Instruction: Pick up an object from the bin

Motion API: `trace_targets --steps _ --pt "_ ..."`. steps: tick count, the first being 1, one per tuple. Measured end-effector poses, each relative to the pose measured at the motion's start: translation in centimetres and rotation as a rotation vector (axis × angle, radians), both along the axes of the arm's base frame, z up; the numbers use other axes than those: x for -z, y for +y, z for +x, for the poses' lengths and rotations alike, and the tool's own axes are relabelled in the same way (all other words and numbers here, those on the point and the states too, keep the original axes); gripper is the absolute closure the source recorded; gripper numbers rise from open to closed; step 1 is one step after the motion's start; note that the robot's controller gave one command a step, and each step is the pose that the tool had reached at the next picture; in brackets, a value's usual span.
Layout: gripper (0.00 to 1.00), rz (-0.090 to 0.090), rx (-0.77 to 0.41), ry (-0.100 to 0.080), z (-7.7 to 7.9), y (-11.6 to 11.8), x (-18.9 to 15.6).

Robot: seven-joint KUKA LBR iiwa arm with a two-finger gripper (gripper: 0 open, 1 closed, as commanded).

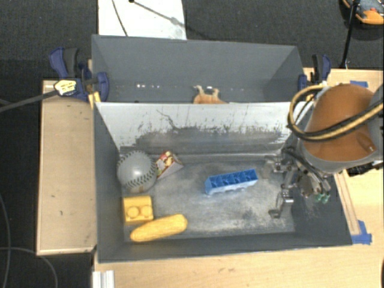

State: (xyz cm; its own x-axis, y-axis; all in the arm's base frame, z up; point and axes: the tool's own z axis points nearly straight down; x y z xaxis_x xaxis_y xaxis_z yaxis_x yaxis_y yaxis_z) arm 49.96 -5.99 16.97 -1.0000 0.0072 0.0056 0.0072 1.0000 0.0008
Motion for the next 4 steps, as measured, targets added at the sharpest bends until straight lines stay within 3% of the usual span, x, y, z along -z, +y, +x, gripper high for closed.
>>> trace_targets --steps 1,2,3,4 --pt "0.00 -0.001 -0.002 -0.008 0.2 0.0 -0.4" --pt "0.00 -0.002 -0.043 -0.013 3.1 4.4 2.9" --pt "0.00 0.001 -0.072 -0.002 3.9 7.0 2.8" --pt "0.00 0.000 -0.080 -0.013 4.8 7.4 2.0"
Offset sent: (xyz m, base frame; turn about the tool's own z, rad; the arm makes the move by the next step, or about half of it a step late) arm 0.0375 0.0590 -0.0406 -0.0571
